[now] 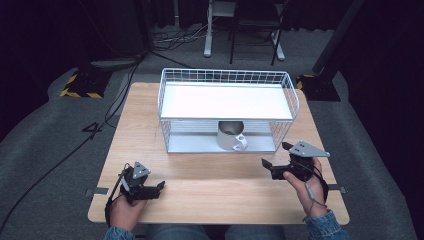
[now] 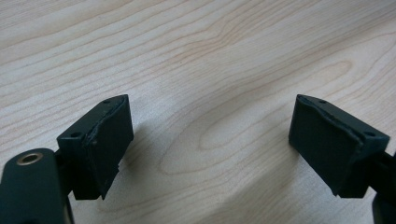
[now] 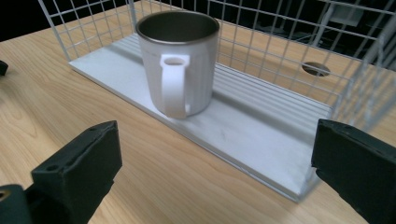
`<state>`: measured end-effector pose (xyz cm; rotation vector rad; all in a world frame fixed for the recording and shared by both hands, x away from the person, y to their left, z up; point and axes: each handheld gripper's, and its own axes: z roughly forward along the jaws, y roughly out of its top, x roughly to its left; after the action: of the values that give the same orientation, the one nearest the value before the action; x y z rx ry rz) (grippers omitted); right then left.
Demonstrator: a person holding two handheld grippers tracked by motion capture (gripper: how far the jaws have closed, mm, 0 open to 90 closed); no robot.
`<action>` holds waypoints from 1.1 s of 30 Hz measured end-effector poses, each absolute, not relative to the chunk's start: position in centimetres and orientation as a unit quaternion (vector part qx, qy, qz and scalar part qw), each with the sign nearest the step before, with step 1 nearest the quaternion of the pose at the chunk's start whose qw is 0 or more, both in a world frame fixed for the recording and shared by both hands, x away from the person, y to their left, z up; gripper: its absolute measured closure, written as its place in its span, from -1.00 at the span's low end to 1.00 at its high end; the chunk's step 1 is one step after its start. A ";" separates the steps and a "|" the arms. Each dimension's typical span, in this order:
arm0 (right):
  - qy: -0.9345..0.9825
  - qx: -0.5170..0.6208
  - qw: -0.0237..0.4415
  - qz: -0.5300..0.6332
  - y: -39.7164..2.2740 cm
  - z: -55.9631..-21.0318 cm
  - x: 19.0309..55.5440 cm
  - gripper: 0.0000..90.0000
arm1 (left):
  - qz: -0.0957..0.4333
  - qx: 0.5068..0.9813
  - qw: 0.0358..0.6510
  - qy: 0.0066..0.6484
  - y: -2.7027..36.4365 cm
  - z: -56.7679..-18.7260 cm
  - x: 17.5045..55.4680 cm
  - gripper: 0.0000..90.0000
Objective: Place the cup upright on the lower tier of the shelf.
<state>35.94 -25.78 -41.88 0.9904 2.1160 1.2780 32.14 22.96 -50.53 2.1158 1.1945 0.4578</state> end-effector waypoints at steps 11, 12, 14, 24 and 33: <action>0.780 0.390 0.232 0.432 -29.2 -42.6 34.6 -0.96 | 0.173 0.804 0.332 0.462 22.9 -50.6 32.6 -0.68; 0.780 0.397 0.227 0.427 -29.5 -42.8 34.6 -0.95 | 0.173 0.804 0.333 0.462 22.8 -50.6 32.6 -0.68; 0.779 0.408 0.226 0.419 -30.2 -43.1 34.6 -0.95 | 0.174 0.804 0.332 0.461 22.9 -50.6 32.6 -0.68; 0.769 0.457 0.225 0.387 -33.1 -45.3 34.9 -0.80 | 0.173 0.804 0.333 0.461 22.8 -50.6 32.6 -0.68; 0.765 0.487 0.218 0.361 -35.0 -47.8 34.9 -0.73 | 0.173 0.804 0.333 0.461 22.9 -50.6 32.7 -0.68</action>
<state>34.92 -35.03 -47.76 1.3468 2.1173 1.0002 32.65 22.85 -50.58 2.1011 1.2039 0.4532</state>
